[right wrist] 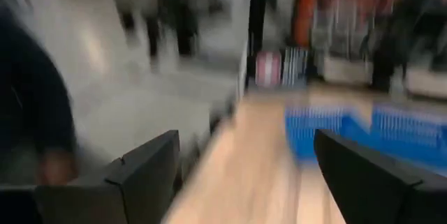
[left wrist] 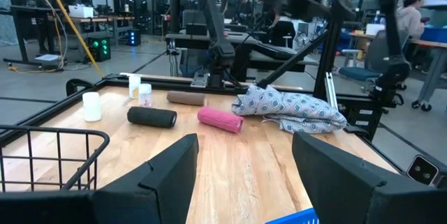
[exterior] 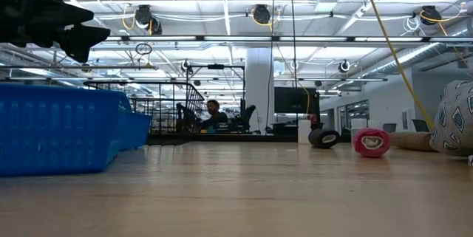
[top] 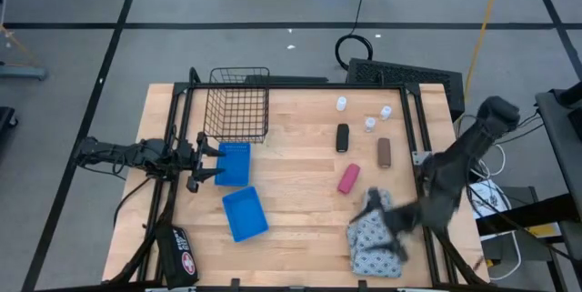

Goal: Pick & Place Medicine items
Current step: Put the folded gray gown into the wire basket

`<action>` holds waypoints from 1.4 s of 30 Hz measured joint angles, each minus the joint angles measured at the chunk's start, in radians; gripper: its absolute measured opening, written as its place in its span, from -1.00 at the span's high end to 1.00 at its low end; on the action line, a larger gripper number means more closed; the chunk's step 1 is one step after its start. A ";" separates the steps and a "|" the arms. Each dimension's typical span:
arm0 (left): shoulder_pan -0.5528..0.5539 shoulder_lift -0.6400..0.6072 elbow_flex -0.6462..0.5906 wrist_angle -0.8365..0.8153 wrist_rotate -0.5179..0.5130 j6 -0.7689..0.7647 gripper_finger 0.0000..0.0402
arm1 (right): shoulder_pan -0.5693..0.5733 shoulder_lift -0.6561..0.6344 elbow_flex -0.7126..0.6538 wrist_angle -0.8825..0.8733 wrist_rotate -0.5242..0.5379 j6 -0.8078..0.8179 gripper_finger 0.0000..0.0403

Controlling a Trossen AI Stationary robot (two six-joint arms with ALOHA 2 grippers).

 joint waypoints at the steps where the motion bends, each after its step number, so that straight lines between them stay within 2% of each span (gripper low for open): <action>1: 0.000 0.000 0.000 0.001 0.000 0.000 -0.20 | 0.025 0.067 0.078 -0.122 0.028 0.054 -0.61; 4: 0.000 0.000 0.000 0.000 0.000 0.000 -0.20 | 0.077 0.251 0.303 -0.458 0.071 0.247 -0.61; 7: 0.000 0.000 0.000 0.000 0.000 0.000 -0.20 | 0.109 0.407 0.471 -0.713 0.068 0.428 -0.59; 12: 0.000 0.000 0.000 0.001 0.000 0.000 -0.20 | 0.144 0.605 0.630 -0.917 -0.073 0.601 -0.58; 15: 0.000 0.000 0.000 0.001 0.000 0.000 -0.20 | 0.150 0.692 0.678 -1.033 -0.176 0.655 -0.58; 20: 0.000 0.000 0.000 0.000 0.000 0.000 -0.20 | 0.149 0.786 0.693 -1.127 -0.377 0.745 -0.58; 22: 0.000 0.000 0.000 0.000 0.000 0.000 -0.20 | 0.151 0.812 0.695 -1.140 -0.416 0.780 -0.57; 31: 0.000 0.000 0.000 0.001 -0.002 0.000 -0.20 | 0.189 0.871 0.637 -1.186 -0.297 0.888 -0.57; 42: 0.000 0.000 0.000 0.001 -0.002 0.000 -0.20 | 0.230 0.872 0.426 -1.132 -0.248 1.065 -0.54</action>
